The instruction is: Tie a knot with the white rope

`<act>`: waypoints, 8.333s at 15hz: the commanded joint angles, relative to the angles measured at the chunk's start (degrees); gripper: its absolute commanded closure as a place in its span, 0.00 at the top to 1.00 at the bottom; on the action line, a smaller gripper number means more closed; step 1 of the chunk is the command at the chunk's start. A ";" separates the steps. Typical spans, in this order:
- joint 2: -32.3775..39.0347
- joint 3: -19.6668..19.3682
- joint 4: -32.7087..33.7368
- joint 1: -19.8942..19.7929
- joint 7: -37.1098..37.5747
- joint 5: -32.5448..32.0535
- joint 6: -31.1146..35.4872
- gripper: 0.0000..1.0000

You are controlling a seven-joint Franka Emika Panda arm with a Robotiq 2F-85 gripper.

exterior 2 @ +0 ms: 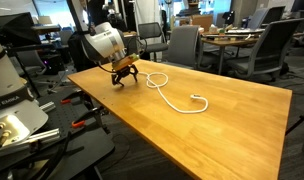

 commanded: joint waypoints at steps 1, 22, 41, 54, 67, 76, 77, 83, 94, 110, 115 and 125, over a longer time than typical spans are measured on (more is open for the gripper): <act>0.89 1.74 0.57 -1.00 -2.95 2.66 -1.86 1.00; -12.44 13.60 -6.19 -8.30 -40.28 31.36 -6.88 1.00; -11.04 17.63 3.09 -8.99 -27.14 51.08 -12.02 1.00; -2.49 13.02 17.46 -4.36 -54.67 49.22 -25.34 1.00; 13.34 13.43 31.67 -4.40 -58.02 53.15 -20.84 0.70; 12.99 11.58 31.35 -3.02 -56.01 52.19 -21.63 0.05; 12.90 11.39 31.34 -2.81 -55.73 52.10 -21.42 0.03; 3.26 8.61 25.06 3.65 -56.27 43.28 -22.27 0.06; -20.23 12.85 24.05 10.73 -40.36 30.67 -22.31 0.05; -47.56 20.55 14.68 -6.44 -7.12 7.96 -8.52 0.05; -44.03 21.77 6.82 -14.43 -4.32 -9.77 -11.73 0.08; -33.32 13.75 -4.20 -7.87 -10.67 12.30 -10.32 0.36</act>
